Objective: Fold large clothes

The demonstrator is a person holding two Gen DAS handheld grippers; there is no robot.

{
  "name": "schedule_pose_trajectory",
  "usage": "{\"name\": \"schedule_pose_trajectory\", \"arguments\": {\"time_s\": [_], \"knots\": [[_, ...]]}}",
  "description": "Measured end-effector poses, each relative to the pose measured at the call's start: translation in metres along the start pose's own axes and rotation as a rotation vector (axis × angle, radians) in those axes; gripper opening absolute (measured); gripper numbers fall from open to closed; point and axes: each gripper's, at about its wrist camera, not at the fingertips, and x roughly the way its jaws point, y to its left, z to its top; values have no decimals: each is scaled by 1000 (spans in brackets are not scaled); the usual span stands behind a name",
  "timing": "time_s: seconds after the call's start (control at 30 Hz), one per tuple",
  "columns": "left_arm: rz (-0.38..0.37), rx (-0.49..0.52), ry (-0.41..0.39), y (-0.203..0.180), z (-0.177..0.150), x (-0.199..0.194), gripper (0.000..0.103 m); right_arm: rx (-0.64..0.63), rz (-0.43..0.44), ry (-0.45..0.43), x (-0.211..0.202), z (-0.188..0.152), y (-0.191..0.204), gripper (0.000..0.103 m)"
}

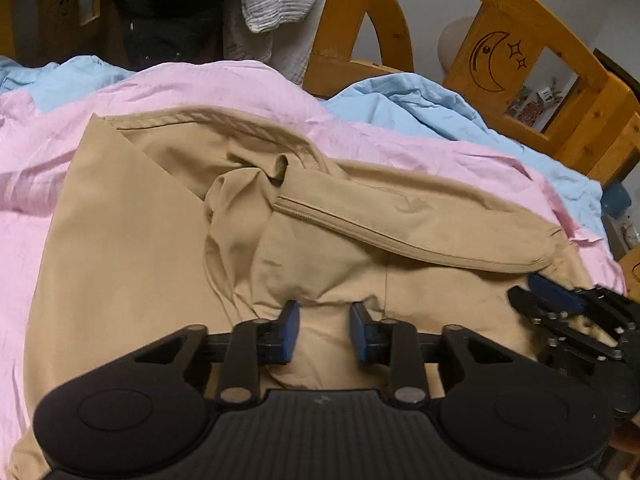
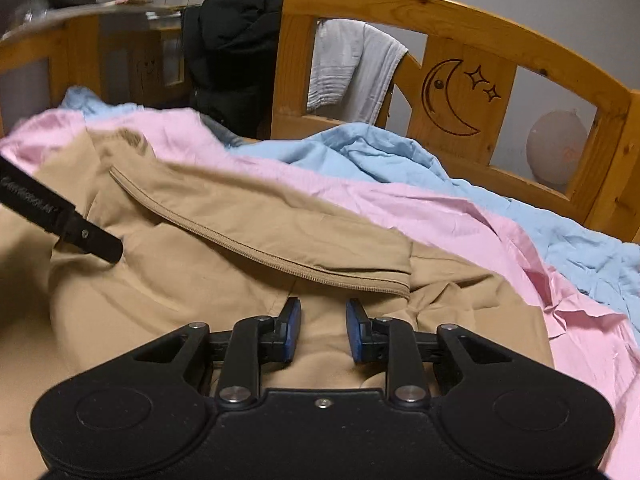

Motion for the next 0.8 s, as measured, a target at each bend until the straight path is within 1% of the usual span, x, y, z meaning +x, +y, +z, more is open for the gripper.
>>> {"name": "schedule_pose_trajectory", "arguments": {"time_s": [0.03, 0.1, 0.13, 0.17, 0.23, 0.27, 0.33, 0.37, 0.43, 0.5, 0.57, 0.6, 0.63, 0.67, 0.7, 0.73, 0.77, 0.8], "knots": [[3, 8, 0, -1, 0, -2, 32, -17, -2, -7, -3, -1, 1, 28], [6, 8, 6, -2, 1, -9, 32, 18, 18, -20, -19, 1, -6, 28], [-7, 10, -6, -2, 0, -17, 36, 36, 12, -36, -30, 2, -11, 29], [-26, 26, -27, -3, -3, -25, 45, 43, -1, -55, -39, 3, -15, 31], [-50, 67, -70, -5, -10, -36, 52, 50, -18, -81, -54, 5, -24, 32], [-58, 78, -73, -6, -13, -36, 52, 58, -25, -71, -55, 5, -28, 33], [-44, 70, -42, -11, -15, -30, 52, 100, -46, -20, -45, 3, -37, 33], [-32, 56, -25, -10, -16, -24, 52, 141, -45, 8, -37, 0, -42, 36], [-13, 47, -23, -11, -18, -15, 52, 234, -20, 71, -21, -7, -49, 38], [8, 63, -27, -15, -17, -15, 52, 256, -21, 78, -16, -8, -48, 41], [7, 63, -19, -17, -14, -18, 59, 242, -18, 79, -22, -4, -44, 42], [-1, 56, -16, -16, -13, -21, 60, 235, -11, 74, -28, -2, -43, 43], [-7, 48, -16, -15, -13, -25, 63, 219, -11, 66, -35, 1, -41, 48], [-12, 43, -20, -14, -13, -29, 66, 208, -13, 57, -42, 2, -41, 55], [-17, 43, -24, -13, -14, -35, 67, 196, -10, 48, -50, 4, -40, 59], [-17, 47, -29, -12, -15, -41, 74, 179, -8, 36, -60, 5, -39, 64], [-1, 52, -36, -12, -16, -48, 83, 165, -9, 27, -70, 6, -36, 65], [14, 58, -47, -12, -18, -57, 87, 156, -8, 21, -79, 7, -35, 65]]}}
